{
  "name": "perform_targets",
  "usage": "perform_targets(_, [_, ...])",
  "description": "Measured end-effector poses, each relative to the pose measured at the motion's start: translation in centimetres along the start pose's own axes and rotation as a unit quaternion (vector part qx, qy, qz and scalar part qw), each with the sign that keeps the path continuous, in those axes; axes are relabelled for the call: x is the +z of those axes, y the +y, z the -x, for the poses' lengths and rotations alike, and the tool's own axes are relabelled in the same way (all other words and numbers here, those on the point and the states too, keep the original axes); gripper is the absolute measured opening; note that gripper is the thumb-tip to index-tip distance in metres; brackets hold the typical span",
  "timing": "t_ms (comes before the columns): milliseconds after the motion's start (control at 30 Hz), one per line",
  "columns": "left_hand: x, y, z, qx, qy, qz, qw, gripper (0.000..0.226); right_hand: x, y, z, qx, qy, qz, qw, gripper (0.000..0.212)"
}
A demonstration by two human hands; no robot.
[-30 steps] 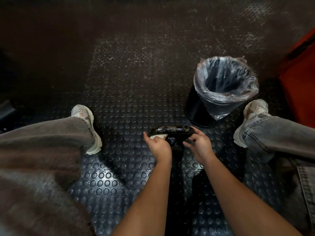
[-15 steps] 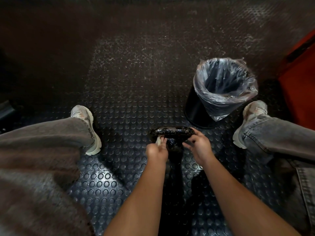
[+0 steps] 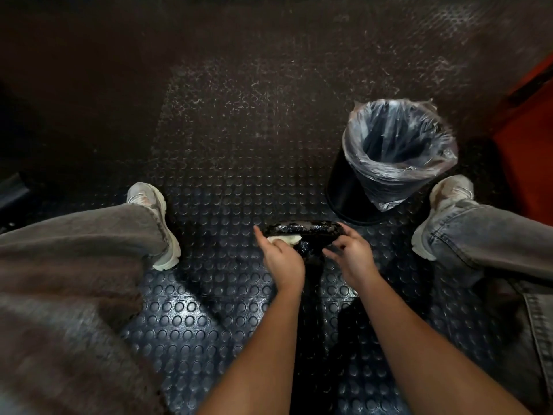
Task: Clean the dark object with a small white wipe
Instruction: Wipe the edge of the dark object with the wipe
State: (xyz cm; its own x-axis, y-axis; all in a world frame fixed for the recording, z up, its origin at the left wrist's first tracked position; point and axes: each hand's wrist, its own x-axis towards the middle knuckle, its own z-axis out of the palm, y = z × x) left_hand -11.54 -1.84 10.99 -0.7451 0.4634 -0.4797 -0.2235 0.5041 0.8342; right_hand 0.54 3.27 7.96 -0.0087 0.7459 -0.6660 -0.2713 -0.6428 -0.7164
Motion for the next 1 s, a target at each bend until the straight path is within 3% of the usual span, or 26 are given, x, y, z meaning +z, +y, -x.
perform_targets(33, [-0.1,0.3,0.1,0.005,-0.002,0.008,1.000,0.058,0.0,0.0,0.0,0.001,0.000,-0.001,1.000,0.050])
perform_targets(100, [0.1,0.8,-0.8,-0.066,-0.008,0.137,0.988,0.057,0.0,0.0,0.0,0.002,0.002,-0.004,1.000,0.049])
perform_targets(167, [0.7,0.7,-2.8,-0.190,0.002,0.283,0.940,0.051,0.0,0.0,-0.1,0.003,0.001,-0.006,1.000,0.049])
perform_targets(267, [-0.1,1.2,-3.7,-0.339,-0.009,0.428,0.838,0.045,-0.1,0.0,-0.1,0.003,-0.001,-0.007,1.000,0.050])
perform_targets(367, [-1.5,1.3,-3.2,-0.390,-0.007,0.502,0.772,0.047,-0.1,0.0,-0.2,0.002,-0.001,-0.005,1.000,0.050])
perform_targets(433, [-1.7,1.5,-3.0,-0.404,0.000,0.515,0.756,0.047,-0.1,0.1,-0.2,0.001,-0.001,-0.001,1.000,0.050])
perform_targets(500, [-1.3,1.9,-2.9,-0.386,0.008,0.526,0.758,0.044,-0.1,0.1,-0.2,0.001,0.001,-0.001,1.000,0.050])
perform_targets(533, [-0.9,2.2,-2.9,-0.364,0.008,0.514,0.777,0.039,-0.1,0.0,-0.1,0.001,0.001,0.000,1.000,0.050])
perform_targets(667, [0.9,3.3,-1.9,-0.295,0.047,0.391,0.871,0.037,0.0,0.0,0.0,-0.002,0.002,0.003,1.000,0.048])
perform_targets(833, [0.3,0.6,0.2,-0.069,0.003,0.143,0.987,0.057,-0.1,0.0,-0.1,-0.004,0.001,-0.001,1.000,0.047])
perform_targets(867, [0.1,0.5,0.4,-0.028,-0.001,0.080,0.996,0.056,-0.2,0.2,-0.2,-0.004,0.001,-0.001,1.000,0.047])
perform_targets(933, [-0.2,0.5,0.5,-0.002,-0.005,0.067,0.998,0.057,-0.1,0.2,-0.2,-0.005,0.000,-0.002,1.000,0.048])
perform_targets(1000, [0.3,1.0,-0.6,-0.119,0.030,0.229,0.966,0.057,-0.1,0.2,-0.2,-0.006,-0.003,-0.001,1.000,0.047])
